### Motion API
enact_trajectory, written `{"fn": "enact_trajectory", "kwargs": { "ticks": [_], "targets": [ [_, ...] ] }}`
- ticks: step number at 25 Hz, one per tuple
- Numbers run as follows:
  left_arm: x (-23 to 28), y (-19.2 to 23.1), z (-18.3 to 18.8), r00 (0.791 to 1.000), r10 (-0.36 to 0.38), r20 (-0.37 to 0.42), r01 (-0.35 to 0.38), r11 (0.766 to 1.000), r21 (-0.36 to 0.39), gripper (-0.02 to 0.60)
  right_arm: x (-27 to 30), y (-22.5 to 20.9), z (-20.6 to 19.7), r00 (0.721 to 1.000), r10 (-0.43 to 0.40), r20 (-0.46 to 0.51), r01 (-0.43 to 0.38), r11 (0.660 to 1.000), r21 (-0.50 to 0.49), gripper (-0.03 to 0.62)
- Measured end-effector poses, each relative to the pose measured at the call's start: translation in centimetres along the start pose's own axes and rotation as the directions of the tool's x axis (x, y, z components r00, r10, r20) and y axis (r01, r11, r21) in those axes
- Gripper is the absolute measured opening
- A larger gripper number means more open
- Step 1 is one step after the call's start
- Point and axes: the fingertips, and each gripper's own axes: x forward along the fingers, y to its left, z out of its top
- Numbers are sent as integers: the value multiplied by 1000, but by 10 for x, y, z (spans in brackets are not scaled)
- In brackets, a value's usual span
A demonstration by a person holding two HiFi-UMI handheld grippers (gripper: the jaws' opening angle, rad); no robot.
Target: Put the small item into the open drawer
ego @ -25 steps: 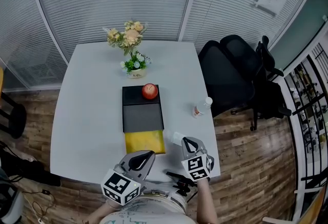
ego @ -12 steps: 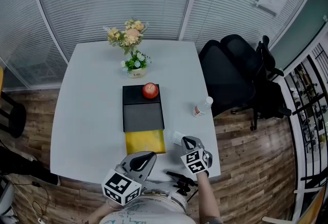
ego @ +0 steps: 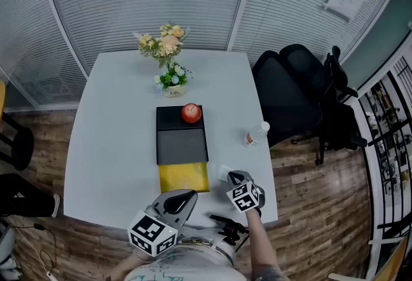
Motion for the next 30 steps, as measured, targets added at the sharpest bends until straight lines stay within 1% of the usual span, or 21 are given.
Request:
{"fn": "enact_trajectory", "kwargs": {
  "ticks": [3,8,13,19,23,28,30],
  "targets": [
    [-1,1,0,1000,-1,-1,1,1000,-2,-3,6,3,-2,999,30,-17,-29,999,18,7],
    [-1,1,-3,1000,-10,-1,10,1000,-16,-3,15,4,-7,998,53,-39,-51,998,36,46],
    [-1,-1,-3,1000,-10,-11,10,1000,5,-3,26,5,-11,995,68,-78,-65,997,43,54],
    [0,0,-3,1000,-11,-10,11,1000,-4,-3,38,4,-18,991,70,-115,-64,996,55,52],
    [-1,3,-2,1000,-6,-8,6,1000,-9,-3,41,5,-20,990,77,-117,-69,995,71,34],
    [-1,0,-1,1000,-2,-10,3,1000,25,-3,43,5,-21,990,87,-113,-78,994,81,19],
    [0,-3,0,1000,-10,-9,10,1000,25,-3,43,4,-20,991,82,-109,-72,994,86,14]
  ]
}}
